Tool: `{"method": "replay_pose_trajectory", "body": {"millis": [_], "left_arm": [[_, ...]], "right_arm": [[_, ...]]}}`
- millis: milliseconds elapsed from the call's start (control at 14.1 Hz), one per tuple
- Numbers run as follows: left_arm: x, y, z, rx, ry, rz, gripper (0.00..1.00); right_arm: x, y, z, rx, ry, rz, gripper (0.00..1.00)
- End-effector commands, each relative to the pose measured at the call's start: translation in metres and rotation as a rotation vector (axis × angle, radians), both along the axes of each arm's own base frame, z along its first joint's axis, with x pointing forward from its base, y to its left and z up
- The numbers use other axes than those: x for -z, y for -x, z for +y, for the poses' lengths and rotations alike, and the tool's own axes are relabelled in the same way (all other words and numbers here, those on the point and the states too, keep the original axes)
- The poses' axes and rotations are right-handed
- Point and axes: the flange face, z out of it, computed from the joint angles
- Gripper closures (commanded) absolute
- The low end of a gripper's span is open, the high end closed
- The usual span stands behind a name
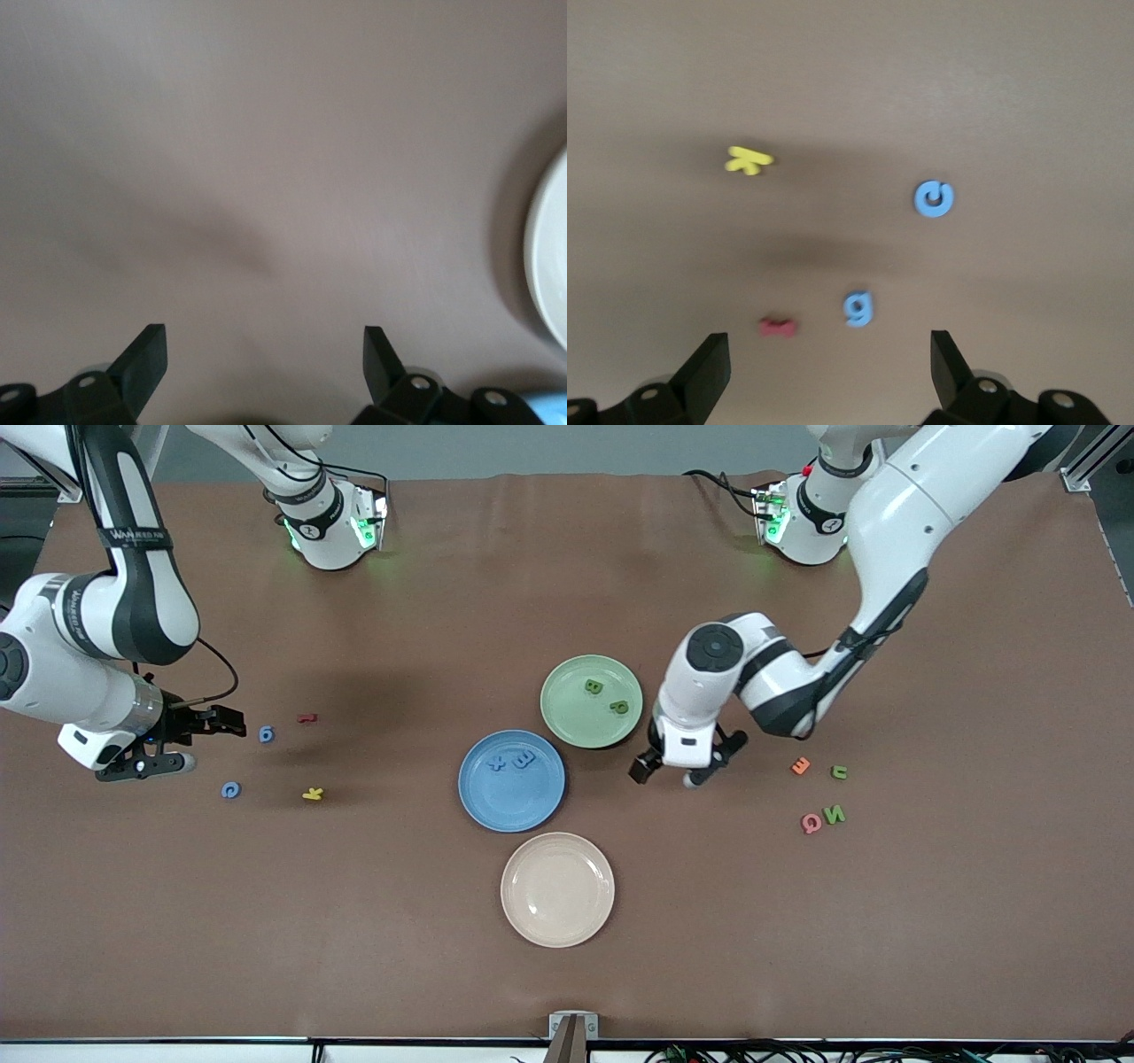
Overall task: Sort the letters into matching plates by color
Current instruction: 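Reach the right gripper to the blue g while the left gripper returns to letters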
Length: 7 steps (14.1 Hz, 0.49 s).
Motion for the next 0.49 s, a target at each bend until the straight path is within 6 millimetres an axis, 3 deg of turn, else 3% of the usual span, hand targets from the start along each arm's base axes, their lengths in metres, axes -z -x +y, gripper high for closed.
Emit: {"method": "replay_pose_trajectory", "body": {"millis": [0, 283, 424], "left_arm": [[-0.031, -0.020, 0.044, 0.068, -0.101, -0.040, 0.03], [-0.039, -0.044, 0.101, 0.128, -0.152, -0.025, 0.04], [-0.040, -0.052, 0.127, 0.158, -0.174, -0.011, 0.04]], "right_arm": [[0.021, 0.030, -0.010, -0.023, 0.011, -0.057, 0.00], [0.052, 0.049, -0.006, -0.022, 0.016, -0.098, 0.05], [0.073, 0.056, -0.005, -0.020, 0.015, -0.105, 0.17]]}}
